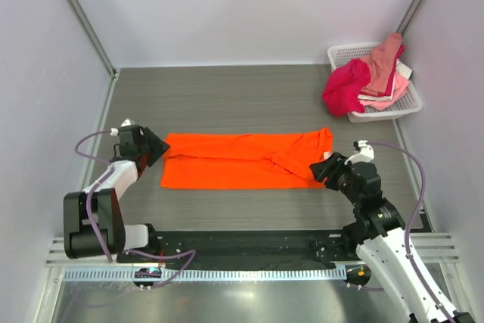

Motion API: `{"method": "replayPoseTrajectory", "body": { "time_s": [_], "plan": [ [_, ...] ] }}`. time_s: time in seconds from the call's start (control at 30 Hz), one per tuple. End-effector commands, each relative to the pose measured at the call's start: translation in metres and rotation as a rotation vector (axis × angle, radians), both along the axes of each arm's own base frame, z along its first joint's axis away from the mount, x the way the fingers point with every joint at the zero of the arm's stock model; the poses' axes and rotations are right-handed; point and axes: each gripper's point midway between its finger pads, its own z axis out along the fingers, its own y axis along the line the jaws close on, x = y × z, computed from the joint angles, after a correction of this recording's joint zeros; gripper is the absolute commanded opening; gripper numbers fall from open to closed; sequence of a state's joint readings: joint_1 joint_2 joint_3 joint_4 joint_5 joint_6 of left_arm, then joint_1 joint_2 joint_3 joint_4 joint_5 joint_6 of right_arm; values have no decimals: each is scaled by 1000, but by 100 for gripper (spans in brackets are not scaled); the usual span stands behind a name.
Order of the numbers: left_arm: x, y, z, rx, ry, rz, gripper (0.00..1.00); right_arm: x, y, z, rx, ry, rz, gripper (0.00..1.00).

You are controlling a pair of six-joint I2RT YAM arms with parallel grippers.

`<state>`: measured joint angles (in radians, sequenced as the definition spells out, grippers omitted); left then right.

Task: Fold and stack the t-shirts
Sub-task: Fold the tshirt

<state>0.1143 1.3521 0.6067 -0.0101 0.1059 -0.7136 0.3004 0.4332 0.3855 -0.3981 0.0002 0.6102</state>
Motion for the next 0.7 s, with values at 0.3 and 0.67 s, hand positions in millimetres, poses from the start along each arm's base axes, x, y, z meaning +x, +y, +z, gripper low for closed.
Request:
{"method": "replayPoseTrajectory", "body": {
  "time_s": [0.3, 0.67],
  "plan": [
    [-6, 14, 87, 67, -226, 73, 80, 43, 13, 11, -70, 70, 23, 62],
    [23, -47, 47, 81, -6, -166, 74, 111, 61, -18, -219, 246, 215, 58]
  ]
}}
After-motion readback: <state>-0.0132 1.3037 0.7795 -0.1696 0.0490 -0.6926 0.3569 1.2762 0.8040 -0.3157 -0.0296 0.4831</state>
